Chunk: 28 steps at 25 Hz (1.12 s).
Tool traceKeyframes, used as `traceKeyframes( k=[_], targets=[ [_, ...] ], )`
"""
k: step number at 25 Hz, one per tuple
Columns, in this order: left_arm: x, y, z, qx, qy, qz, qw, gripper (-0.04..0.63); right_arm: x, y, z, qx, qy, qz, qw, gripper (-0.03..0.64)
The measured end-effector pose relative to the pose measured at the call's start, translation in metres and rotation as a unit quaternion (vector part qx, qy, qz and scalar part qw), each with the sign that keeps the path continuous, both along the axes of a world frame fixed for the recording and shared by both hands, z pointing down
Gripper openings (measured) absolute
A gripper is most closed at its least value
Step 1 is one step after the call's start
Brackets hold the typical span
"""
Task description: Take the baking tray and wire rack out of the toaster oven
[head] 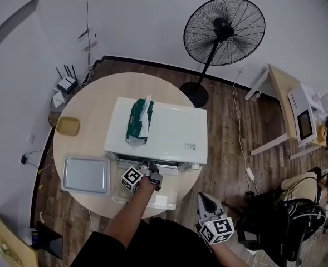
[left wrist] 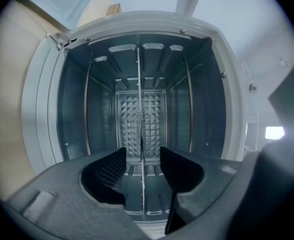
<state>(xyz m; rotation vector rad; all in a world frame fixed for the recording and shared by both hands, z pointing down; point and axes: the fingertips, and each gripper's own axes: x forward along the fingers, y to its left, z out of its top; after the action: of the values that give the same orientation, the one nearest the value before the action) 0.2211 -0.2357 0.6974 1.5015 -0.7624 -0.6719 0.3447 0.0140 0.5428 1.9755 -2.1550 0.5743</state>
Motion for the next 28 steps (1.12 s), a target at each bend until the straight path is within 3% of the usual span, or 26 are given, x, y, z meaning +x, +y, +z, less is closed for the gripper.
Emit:
traceKeyframes(
  k=[11, 14, 16, 28],
  targets=[
    [0.011, -0.02, 0.009, -0.005, 0.006, -0.003, 1.0, 0.209, 0.004, 0.007, -0.001, -0.006, 0.006, 0.013, 1.0, 0.0],
    [0.009, -0.022, 0.009, -0.006, 0.002, -0.011, 0.9999, 0.168, 0.007, 0.009, -0.001, -0.008, 0.008, 0.017, 1.0, 0.0],
    [0.006, -0.024, 0.011, -0.011, 0.003, -0.017, 0.9998, 0.091, 0.007, 0.01, -0.002, -0.008, 0.009, 0.017, 1.0, 0.0],
    [0.008, -0.03, 0.008, -0.005, 0.014, -0.016, 0.9998, 0.051, 0.007, 0.011, 0.0, -0.013, -0.005, 0.018, 1.0, 0.0]
  ],
)
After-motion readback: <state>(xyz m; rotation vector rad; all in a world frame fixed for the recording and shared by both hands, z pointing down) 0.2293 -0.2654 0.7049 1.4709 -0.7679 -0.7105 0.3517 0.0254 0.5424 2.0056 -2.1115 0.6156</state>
